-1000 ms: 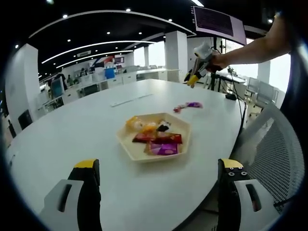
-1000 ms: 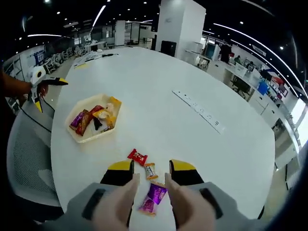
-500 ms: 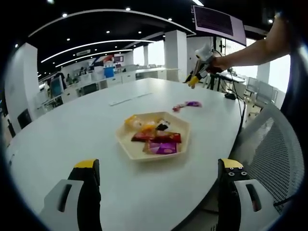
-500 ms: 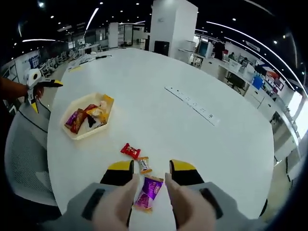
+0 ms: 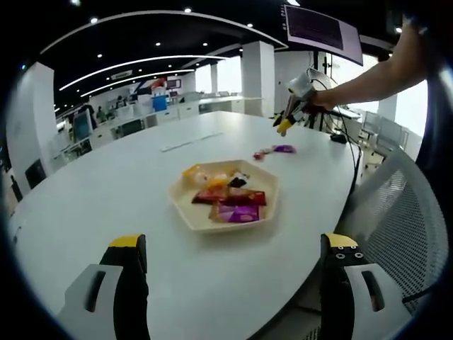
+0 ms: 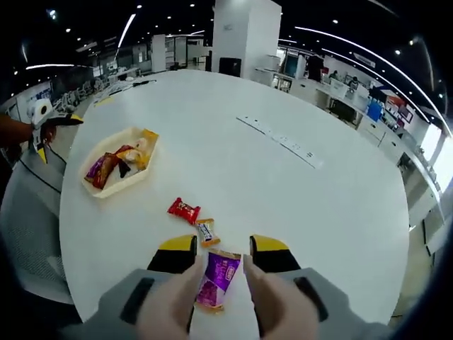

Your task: Place the target food into the container with the food tongs after gripping and lifting it, then release it inside without dropping or visibly crushing the food.

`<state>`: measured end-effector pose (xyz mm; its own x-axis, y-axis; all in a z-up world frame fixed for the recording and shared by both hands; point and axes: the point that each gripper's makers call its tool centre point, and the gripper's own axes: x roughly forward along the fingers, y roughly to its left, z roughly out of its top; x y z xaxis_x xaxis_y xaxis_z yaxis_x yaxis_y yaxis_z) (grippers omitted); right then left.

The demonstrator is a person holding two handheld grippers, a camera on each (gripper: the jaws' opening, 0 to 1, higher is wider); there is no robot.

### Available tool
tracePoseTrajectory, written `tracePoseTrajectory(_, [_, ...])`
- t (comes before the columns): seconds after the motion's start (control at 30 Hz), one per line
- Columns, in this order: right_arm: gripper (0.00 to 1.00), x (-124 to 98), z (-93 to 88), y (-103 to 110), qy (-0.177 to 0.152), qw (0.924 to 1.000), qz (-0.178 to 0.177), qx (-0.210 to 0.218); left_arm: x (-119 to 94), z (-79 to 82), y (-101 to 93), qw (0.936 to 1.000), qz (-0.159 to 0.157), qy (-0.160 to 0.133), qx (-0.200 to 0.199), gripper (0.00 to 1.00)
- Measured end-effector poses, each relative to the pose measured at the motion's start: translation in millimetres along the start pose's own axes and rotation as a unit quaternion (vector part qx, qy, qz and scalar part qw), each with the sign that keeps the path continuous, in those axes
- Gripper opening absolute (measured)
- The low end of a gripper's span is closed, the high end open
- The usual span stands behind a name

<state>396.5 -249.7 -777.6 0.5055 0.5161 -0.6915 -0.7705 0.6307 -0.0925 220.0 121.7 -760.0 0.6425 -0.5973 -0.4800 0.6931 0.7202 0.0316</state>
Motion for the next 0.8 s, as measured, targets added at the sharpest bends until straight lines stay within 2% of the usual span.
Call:
tracePoseTrajectory(0.07, [0.29, 0.6, -2.0, 3.9, 0.001, 1.0, -0.001, -0.007, 0.5, -0.9, 0.2, 1.0, 0.0, 0.002, 0.0, 0.99])
tracePoseTrajectory(0.57, [0.29, 10.6, -27.3, 18.9, 0.018, 0.9993, -0.003, 0.033, 2.6, -4.3, -2.9, 0.9999, -0.008, 0.012, 0.002, 0.99])
tracePoseTrajectory(0.8, [0.29, 12.9, -26.1, 15.7, 0.011, 0.9985, -0.011, 0.052, 3.5, -5.6, -3.9, 0.9998, -0.011, 0.015, 0.002, 0.99])
